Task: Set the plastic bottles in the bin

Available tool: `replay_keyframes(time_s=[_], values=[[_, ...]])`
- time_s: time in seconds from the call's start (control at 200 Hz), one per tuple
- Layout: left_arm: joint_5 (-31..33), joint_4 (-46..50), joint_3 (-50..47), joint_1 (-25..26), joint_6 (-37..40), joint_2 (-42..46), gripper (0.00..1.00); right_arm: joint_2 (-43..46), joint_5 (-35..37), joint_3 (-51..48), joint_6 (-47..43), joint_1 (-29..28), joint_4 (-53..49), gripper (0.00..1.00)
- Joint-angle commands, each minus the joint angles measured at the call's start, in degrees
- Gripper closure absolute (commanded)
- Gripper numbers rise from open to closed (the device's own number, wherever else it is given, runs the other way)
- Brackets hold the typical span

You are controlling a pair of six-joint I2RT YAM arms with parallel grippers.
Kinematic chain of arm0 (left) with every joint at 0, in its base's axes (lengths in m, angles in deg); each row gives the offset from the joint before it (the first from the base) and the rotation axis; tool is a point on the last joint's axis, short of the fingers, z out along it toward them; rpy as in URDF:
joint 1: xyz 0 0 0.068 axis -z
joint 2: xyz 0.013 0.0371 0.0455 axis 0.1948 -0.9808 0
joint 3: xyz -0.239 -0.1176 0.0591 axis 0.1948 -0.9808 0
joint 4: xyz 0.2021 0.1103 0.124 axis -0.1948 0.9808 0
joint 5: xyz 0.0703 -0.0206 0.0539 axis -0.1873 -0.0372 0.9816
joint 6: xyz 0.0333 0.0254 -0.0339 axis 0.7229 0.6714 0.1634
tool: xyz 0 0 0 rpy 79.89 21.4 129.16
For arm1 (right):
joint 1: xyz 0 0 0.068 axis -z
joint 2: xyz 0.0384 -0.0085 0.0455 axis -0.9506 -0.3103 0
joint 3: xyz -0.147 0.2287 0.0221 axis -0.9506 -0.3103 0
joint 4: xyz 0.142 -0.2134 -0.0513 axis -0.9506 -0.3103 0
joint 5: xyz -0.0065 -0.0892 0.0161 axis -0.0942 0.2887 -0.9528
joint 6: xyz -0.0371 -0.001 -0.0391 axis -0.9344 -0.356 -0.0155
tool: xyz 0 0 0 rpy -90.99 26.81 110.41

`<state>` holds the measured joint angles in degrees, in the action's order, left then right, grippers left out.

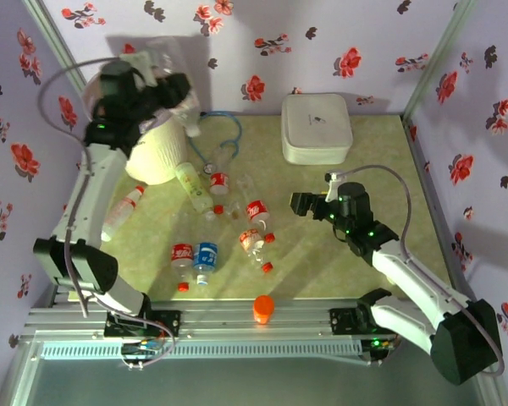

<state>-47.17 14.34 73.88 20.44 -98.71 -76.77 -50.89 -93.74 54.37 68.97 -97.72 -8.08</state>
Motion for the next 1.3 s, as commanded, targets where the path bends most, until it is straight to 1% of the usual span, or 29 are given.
replay_keyframes(time_s=[0.0,0.085,0.195,0.355,0.47,0.505,0.58,0.715,1.0,1.075,1.125,1.17,1.25,1.295], values=[[4.8,7.7,3.5,-5.2,7.2,-1.2,1.0,-1.5,2.0,0.9,-0.2,0.1,-2.6,0.01],[6.9,7.8,5.8,-8.9,9.7,-3.0,1.0,-2.6,1.2,1.5,-0.7,0.1,-4.2,0.01],[8.1,7.3,8.6,-12.1,14.0,-6.4,1.0,-2.4,1.0,1.0,-0.7,0.1,-4.5,0.01],[10.5,11.0,14.9,-13.5,19.7,-13.8,1.0,-1.9,1.8,0.9,-1.2,0.1,-5.3,0.01],[10.3,15.4,18.5,-13.4,22.5,-19.5,1.0,-2.1,1.9,0.8,-1.1,0.1,-5.4,0.01],[9.9,16.6,18.9,-13.4,24.7,-21.0,1.0,-2.3,1.9,0.8,-1.1,0.1,-5.4,0.01],[9.4,18.3,18.2,-13.4,26.1,-23.4,1.0,-2.6,1.6,0.9,-1.1,0.1,-5.4,0.01],[8.5,18.2,13.9,-13.1,27.9,-25.6,1.0,-3.1,1.3,1.5,-1.4,0.1,-6.6,0.01],[5.2,18.2,8.8,-12.9,28.2,-31.8,1.0,-4.7,1.7,2.2,-1.1,0.1,-6.6,0.01],[5.0,17.3,8.1,-12.7,28.1,-33.1,0.94,-5.4,1.4,2.7,-1.1,0.1,-6.8,0.01],[4.9,16.4,7.5,-12.5,28.0,-33.5,0.87,-5.8,1.2,2.9,-1.0,0.1,-6.9,0.01],[4.7,15.8,7.2,-12.3,28.0,-33.6,0.75,-6.2,0.9,3.1,-1.0,0.1,-7.0,0.01],[4.7,15.4,7.4,-12.1,27.9,-33.7,0.42,-7.4,-0.4,3.5,-1.0,0.0,-7.0,0.01],[4.8,15.6,7.9,-12.0,27.9,-33.7,0.3,-8.3,-1.0,3.9,-0.6,-0.3,-7.2,0.01]])
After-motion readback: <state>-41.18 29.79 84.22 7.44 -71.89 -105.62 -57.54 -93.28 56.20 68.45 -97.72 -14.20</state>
